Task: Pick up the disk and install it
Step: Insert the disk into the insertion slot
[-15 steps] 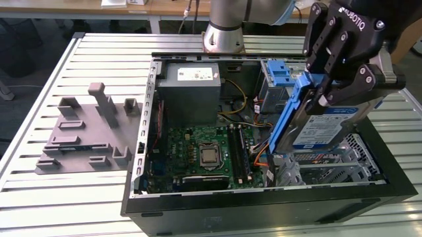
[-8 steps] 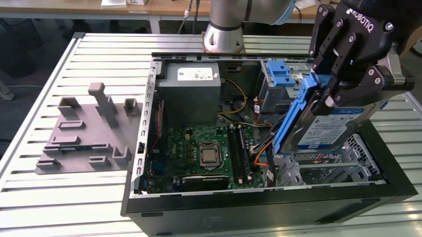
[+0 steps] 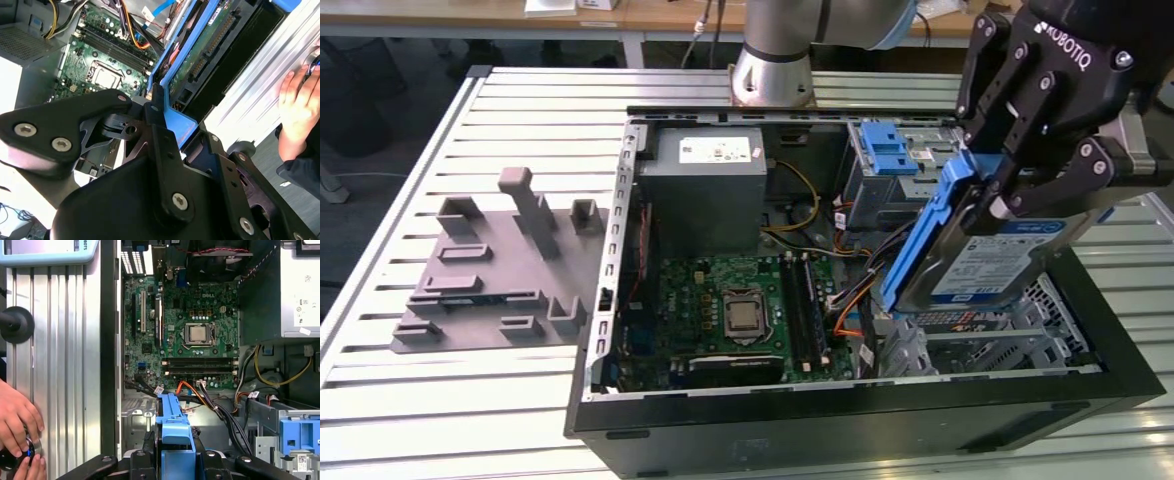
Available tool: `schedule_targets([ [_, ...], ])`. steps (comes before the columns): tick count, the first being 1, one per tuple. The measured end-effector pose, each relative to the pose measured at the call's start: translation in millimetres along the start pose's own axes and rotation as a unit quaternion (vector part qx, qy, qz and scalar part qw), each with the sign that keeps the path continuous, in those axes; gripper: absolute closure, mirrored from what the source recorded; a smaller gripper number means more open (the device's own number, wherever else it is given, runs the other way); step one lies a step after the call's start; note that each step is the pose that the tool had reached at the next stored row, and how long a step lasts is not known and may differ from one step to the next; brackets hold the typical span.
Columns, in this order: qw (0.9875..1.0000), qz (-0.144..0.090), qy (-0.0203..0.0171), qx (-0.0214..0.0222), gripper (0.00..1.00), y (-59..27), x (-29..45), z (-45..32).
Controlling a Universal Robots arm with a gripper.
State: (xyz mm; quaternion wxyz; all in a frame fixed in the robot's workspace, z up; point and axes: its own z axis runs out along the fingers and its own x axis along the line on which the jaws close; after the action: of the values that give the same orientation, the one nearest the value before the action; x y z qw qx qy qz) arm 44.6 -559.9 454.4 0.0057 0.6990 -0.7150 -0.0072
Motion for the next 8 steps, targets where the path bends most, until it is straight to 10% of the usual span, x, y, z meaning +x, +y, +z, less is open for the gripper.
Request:
schedule_targets([
  [8,1.0000,0.000,0.0000,0.0000,0.64,-8.4,-0.2,1.8],
])
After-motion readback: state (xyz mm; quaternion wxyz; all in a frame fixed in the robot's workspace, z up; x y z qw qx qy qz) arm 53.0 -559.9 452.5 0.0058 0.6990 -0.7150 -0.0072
